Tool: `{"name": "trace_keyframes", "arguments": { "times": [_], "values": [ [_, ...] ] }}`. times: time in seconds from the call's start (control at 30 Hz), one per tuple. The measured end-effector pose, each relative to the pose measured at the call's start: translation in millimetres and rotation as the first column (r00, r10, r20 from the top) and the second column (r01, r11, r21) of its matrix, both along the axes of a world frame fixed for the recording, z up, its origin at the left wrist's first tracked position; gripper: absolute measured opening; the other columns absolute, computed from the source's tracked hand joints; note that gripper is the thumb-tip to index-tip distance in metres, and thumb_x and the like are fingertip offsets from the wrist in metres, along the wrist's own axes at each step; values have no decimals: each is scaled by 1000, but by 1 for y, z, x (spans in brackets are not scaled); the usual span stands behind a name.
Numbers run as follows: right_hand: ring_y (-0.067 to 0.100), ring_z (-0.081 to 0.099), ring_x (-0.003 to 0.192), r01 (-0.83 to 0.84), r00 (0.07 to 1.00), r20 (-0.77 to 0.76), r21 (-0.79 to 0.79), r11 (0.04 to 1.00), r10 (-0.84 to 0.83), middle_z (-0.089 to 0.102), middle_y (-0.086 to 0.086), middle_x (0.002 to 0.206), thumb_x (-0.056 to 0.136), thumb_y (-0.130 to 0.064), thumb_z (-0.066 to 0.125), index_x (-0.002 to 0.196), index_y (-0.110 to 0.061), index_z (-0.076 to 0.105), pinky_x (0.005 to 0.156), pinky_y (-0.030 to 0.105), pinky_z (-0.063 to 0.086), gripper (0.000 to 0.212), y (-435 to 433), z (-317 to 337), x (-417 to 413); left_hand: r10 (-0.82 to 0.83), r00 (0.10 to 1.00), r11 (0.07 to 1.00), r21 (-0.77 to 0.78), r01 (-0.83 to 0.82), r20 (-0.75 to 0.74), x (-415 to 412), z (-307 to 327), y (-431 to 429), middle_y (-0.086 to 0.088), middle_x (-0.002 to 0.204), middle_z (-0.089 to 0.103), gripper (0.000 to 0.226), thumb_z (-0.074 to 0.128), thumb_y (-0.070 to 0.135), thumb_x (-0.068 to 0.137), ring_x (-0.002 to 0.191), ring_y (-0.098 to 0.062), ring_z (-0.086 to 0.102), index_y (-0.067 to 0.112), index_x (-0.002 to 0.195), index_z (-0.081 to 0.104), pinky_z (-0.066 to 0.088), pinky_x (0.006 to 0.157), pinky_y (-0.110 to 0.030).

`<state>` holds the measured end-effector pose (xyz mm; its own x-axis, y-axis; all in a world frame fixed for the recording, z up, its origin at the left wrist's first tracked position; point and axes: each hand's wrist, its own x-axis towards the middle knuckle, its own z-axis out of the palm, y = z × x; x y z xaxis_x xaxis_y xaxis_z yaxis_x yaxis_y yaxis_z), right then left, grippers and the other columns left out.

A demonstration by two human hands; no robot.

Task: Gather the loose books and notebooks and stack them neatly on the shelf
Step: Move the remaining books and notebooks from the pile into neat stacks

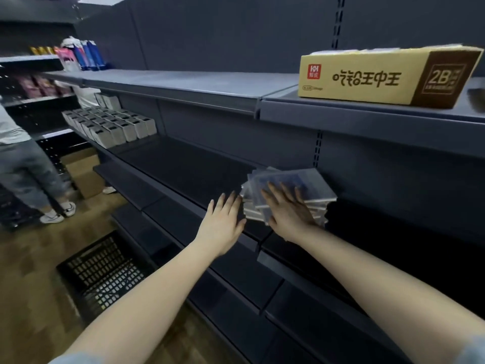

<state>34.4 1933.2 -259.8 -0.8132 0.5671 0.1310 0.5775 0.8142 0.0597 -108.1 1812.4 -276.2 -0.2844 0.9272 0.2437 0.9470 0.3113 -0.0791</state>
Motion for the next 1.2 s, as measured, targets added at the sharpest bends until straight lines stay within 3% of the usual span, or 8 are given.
{"name": "trace_keyframes", "arguments": {
  "times": [0.1,0.17,0.23,0.33,0.73,0.83,0.97,1.2],
  "values": [
    [30,20,140,65,997,32,33,997,-66,16,6,156,95,-26,45,151,-19,10,113,46,19,66,5,2,-6,-26,1000,1000,-9,26,4,1,-2,5,-4,159,5,62,27,42,101,146,-25,3,12,151,8,4,117,-41],
    [35,55,109,58,998,-12,172,983,-57,53,13,129,77,-20,70,138,-14,44,86,43,48,67,3,1,-10,-52,999,999,-6,52,0,3,-2,10,-5,159,6,62,30,41,100,146,-28,3,13,151,8,4,117,-42],
    [32,63,66,42,999,-42,315,948,-31,65,11,84,43,-16,87,99,-13,72,52,34,51,59,4,-5,-11,-62,998,998,-10,61,-5,4,-1,17,-6,159,7,64,33,40,99,146,-30,5,13,151,9,5,117,-43],
    [29,58,53,3,997,-72,390,921,27,59,9,70,36,-9,83,78,-11,69,41,29,44,45,5,-8,-6,-76,997,997,-5,76,-11,6,1,26,-6,159,8,66,40,39,97,145,-30,7,14,151,10,6,116,-43],
    [32,62,74,-142,957,-197,330,933,215,62,13,86,67,-4,30,86,-6,64,74,35,53,39,34,-23,84,-200,980,975,-96,201,19,27,2,67,0,158,13,59,43,37,98,145,-28,12,34,150,14,9,116,-42],
    [33,60,72,-69,967,-216,287,956,135,58,13,81,54,3,51,83,-6,59,69,33,52,31,29,-17,93,-310,950,951,2,311,-35,42,5,74,-16,126,60,62,78,20,71,109,-35,61,15,129,57,51,87,-45],
    [39,63,84,20,987,-159,195,981,12,60,19,94,51,-5,77,103,-2,65,69,40,58,53,29,-21,101,-412,901,906,50,421,-135,61,13,75,-8,73,70,41,68,28,61,58,-29,66,14,99,73,52,44,-31],
    [29,68,99,-111,968,-162,408,906,191,67,19,113,67,0,31,107,4,68,83,41,53,55,27,-31,129,-455,883,890,-36,454,-114,94,16,68,-3,62,66,37,54,43,67,50,-27,61,18,87,73,50,40,-29]
  ]
}}
